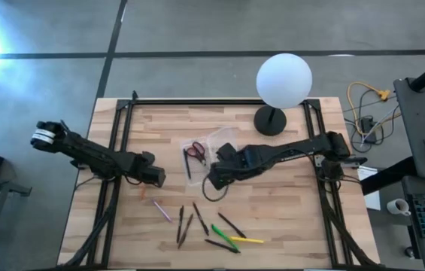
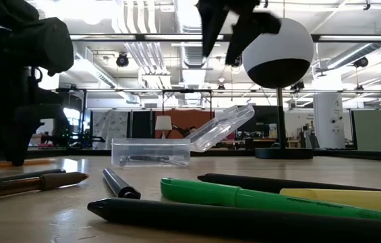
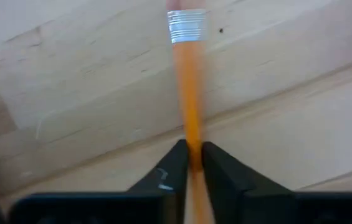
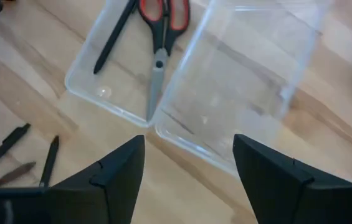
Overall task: Pick & place school supplies into a supply box
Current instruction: Put the orange pencil into the transparent supply box, then put the purple pen into the transparent supply box
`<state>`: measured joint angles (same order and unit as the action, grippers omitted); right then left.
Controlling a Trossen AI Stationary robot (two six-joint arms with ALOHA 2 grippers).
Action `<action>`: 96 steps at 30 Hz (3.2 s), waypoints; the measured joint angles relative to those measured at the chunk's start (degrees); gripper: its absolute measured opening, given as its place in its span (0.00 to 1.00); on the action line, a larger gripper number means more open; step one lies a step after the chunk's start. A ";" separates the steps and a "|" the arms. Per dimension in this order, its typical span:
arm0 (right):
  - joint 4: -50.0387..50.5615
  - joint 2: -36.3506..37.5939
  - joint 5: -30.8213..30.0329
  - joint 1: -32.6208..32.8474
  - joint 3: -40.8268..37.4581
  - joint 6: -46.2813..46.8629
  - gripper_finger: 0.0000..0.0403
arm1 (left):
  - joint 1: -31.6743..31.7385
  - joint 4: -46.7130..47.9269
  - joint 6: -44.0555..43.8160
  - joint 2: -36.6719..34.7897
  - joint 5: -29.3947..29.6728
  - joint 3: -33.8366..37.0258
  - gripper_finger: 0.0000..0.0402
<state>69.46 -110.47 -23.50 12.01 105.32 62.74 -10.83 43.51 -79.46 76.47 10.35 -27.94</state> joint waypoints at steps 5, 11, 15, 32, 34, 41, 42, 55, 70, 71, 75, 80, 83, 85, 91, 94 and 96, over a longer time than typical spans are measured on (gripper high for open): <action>6.28 5.27 -5.46 2.74 -0.02 6.10 0.55 | 0.60 0.09 -0.24 0.04 -0.04 -0.26 0.03; 12.25 11.58 -13.48 6.56 -0.13 15.00 0.53 | 0.70 0.12 -2.04 -3.90 1.24 -3.35 0.01; 14.80 14.38 -18.83 8.52 -0.22 20.29 0.53 | 0.87 -6.77 -5.41 -11.13 6.66 -5.31 0.01; 17.23 14.44 -20.93 9.49 -2.75 25.69 0.53 | 6.64 -26.86 2.74 -7.37 9.58 -13.19 0.00; 17.33 14.64 -20.24 9.51 -2.78 25.84 0.53 | 9.19 -27.02 6.85 -2.28 6.97 -16.89 0.00; 17.62 14.75 -19.97 10.86 -3.22 28.31 0.53 | 17.35 -27.34 19.08 11.05 -2.70 -28.14 0.00; 17.67 14.75 -19.97 11.16 -3.38 29.01 0.53 | 18.37 -26.76 20.43 12.05 -3.61 -29.24 0.00; 20.58 14.75 -19.99 13.01 -4.30 33.77 0.53 | 21.38 -24.53 19.56 14.23 -6.50 -24.99 0.00; 20.56 14.75 -20.00 13.17 -4.50 33.04 0.53 | 21.67 -26.98 17.67 14.19 -5.62 -22.74 0.15; 20.54 14.75 -19.99 13.25 -4.50 32.80 0.53 | 21.64 -26.95 17.76 14.18 -5.61 -23.12 0.17; 20.20 14.73 -19.65 14.01 -4.58 30.10 0.54 | 20.91 -25.66 21.32 12.60 -5.83 -24.97 0.23; 19.81 13.73 -12.37 15.04 -5.52 22.97 0.54 | 14.91 -21.54 34.12 4.66 -11.04 -26.60 0.26; 17.13 12.81 -9.31 15.69 -7.54 17.28 0.54 | 6.87 -13.96 44.51 -0.88 -12.00 -26.35 0.26; 13.32 12.18 -6.91 16.04 -9.52 11.87 0.54 | 0.55 -8.51 51.32 -3.78 -11.91 -25.75 0.26; -1.03 11.54 0.22 16.82 -15.43 -6.31 0.54 | -14.95 -5.53 62.48 -6.26 -11.69 -23.37 0.26; -3.62 11.41 1.41 16.90 -16.95 -10.30 0.54 | -19.74 -5.35 64.31 -4.10 -10.94 -21.84 0.26; -3.15 11.30 2.11 17.02 -17.64 -11.11 0.54 | -22.11 -5.33 67.02 -1.85 -9.44 -20.79 0.26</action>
<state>66.31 -99.18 -21.39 29.03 87.67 51.63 -32.94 38.17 -12.44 74.62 0.91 -48.73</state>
